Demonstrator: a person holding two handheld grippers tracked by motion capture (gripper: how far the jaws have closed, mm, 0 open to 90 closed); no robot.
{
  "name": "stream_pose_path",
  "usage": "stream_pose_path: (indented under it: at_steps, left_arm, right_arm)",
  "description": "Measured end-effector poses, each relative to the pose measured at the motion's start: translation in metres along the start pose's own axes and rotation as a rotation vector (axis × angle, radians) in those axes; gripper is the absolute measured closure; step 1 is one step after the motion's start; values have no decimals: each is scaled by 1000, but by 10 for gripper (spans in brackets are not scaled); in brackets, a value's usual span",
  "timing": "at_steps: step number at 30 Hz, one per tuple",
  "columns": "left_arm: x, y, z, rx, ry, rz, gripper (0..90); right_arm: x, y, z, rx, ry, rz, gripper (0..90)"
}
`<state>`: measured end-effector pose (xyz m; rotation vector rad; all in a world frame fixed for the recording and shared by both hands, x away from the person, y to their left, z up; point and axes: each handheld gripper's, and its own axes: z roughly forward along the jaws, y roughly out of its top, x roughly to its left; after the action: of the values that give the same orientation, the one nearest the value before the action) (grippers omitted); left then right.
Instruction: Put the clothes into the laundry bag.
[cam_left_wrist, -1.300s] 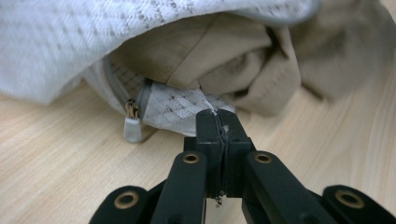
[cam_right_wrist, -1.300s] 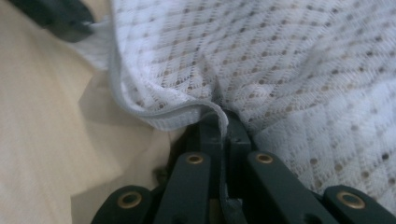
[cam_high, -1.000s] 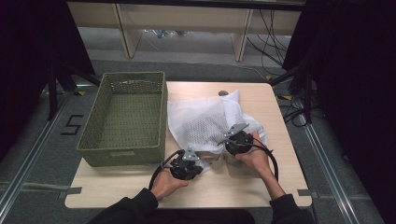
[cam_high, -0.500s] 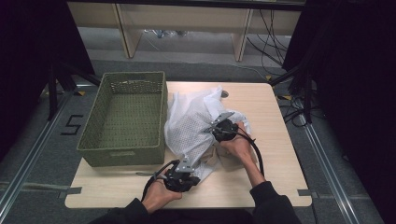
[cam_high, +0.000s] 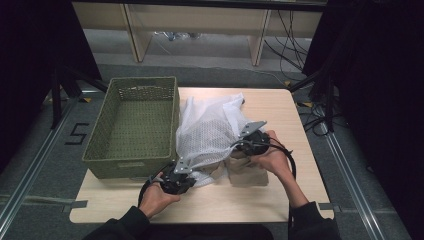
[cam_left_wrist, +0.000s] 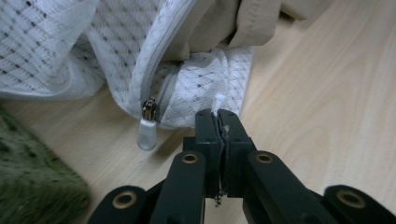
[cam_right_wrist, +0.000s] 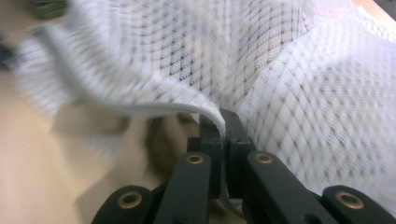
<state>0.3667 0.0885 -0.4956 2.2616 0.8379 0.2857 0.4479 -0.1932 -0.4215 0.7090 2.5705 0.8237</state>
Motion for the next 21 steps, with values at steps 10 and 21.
stream_pose_path:
  at_steps: [10, 21]
  left_arm:
    - [11, -3, -8, 9, 77, -11, 852]
    - [-42, 19, -7, -89, 19, 5, 403]
  right_arm:
    - [24, -11, -43, -46, 69, -85, 900]
    - [24, -10, -46, -53, 77, -73, 900]
